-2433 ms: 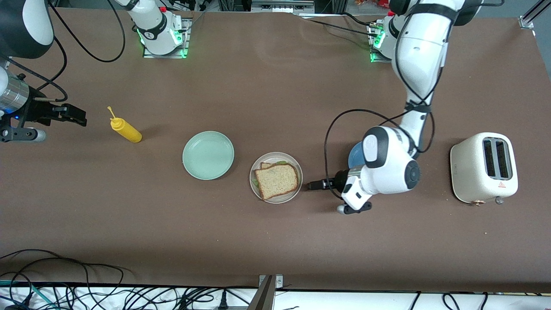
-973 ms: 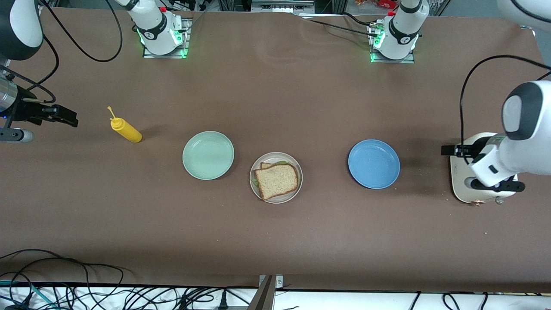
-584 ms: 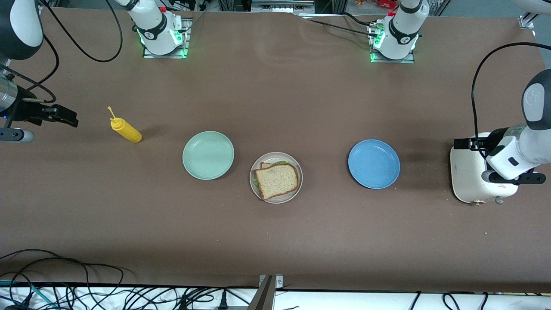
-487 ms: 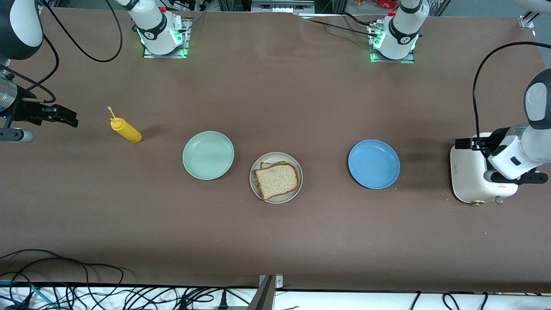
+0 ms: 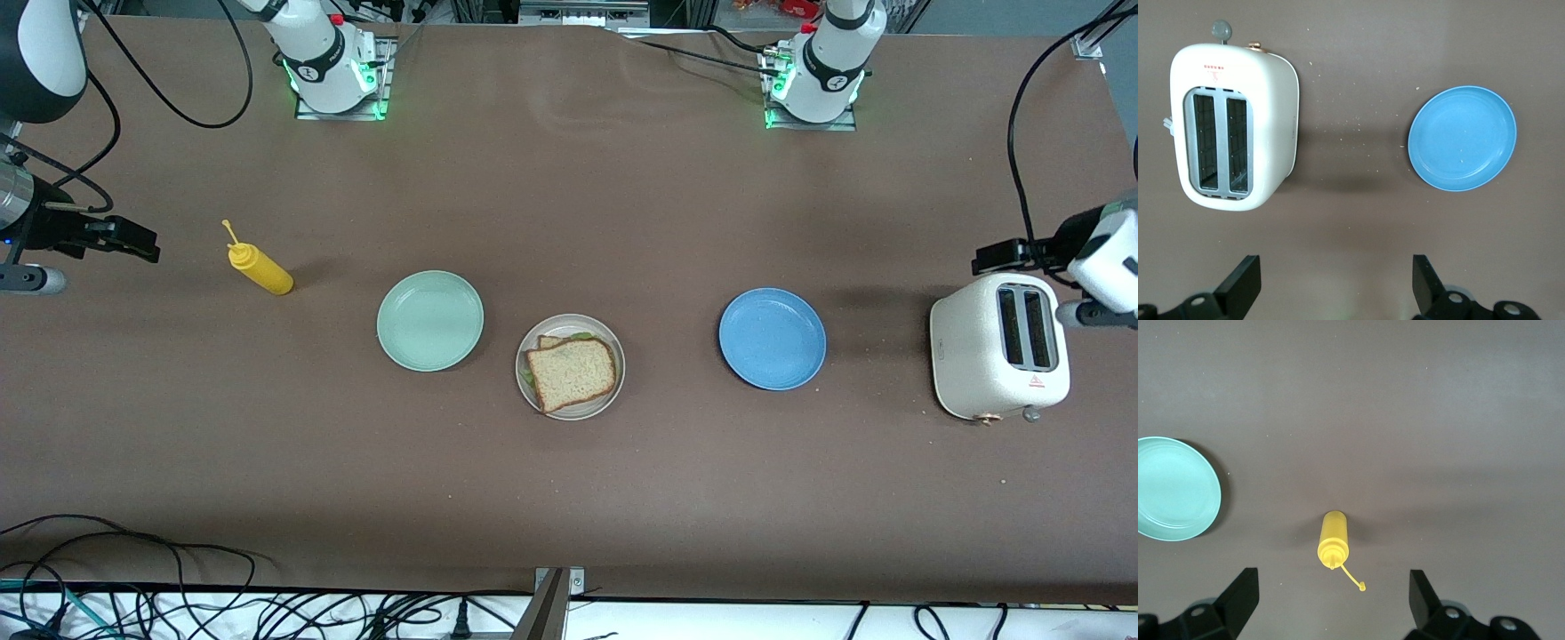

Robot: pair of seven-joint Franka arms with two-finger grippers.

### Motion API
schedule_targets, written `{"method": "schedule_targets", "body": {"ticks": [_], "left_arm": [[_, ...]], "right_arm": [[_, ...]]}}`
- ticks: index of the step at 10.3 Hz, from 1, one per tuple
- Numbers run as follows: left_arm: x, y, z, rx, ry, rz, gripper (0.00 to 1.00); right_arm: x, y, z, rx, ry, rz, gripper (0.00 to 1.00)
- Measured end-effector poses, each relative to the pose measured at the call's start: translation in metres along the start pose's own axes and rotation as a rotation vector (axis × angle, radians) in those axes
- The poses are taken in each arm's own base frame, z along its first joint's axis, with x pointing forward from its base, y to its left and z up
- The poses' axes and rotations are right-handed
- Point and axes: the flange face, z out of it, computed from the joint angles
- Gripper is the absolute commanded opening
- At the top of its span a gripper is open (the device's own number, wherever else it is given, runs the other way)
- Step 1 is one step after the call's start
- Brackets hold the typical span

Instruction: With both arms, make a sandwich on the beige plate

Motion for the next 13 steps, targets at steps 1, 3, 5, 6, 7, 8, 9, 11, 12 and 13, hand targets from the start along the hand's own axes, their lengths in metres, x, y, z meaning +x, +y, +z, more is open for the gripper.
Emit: {"method": "schedule_targets", "body": {"ticks": [1,3,5,6,7,8,9,11,12,13], "left_arm": [[-0.013,-0.001,-0.002,-0.007,0.019,0.0,1.0],[-0.033,0.001,-0.004,-0.016,0.034,0.007,1.0],[-0.042,0.011,-0.015,-0.016,0.072,0.027,1.0],[-0.045,0.019,-0.023,-0.014,0.093,0.042,1.0],[-0.049,0.028,-0.031,-0.013,0.107,0.06,1.0],[-0.052,0.035,-0.036,-0.012,0.118,0.074,1.0],[-0.054,0.042,-0.041,-0.01,0.129,0.086,1.0],[-0.056,0.048,-0.053,0.0,0.148,0.098,1.0],[-0.057,0.048,-0.056,0.009,0.15,0.101,1.0],[-0.056,0.05,-0.056,0.01,0.148,0.104,1.0]], "right_arm": [[0.0,0.001,0.0,0.0,0.0,0.002,1.0],[0.0,0.004,0.0,0.0,0.0,0.008,1.0],[0.0,0.005,0.0,0.0,0.0,0.008,1.0],[0.0,0.005,0.0,0.0,0.0,0.009,1.0],[0.0,0.005,0.0,0.0,0.0,0.009,1.0],[0.0,0.005,0.0,0.0,0.0,0.009,1.0],[0.0,0.005,0.0,0.0,0.0,0.009,1.0],[0.0,0.005,0.0,0.0,0.0,0.009,1.0],[0.0,0.005,0.0,0.0,-0.001,0.009,1.0],[0.0,0.005,0.0,0.0,-0.001,0.009,1.0]]}}
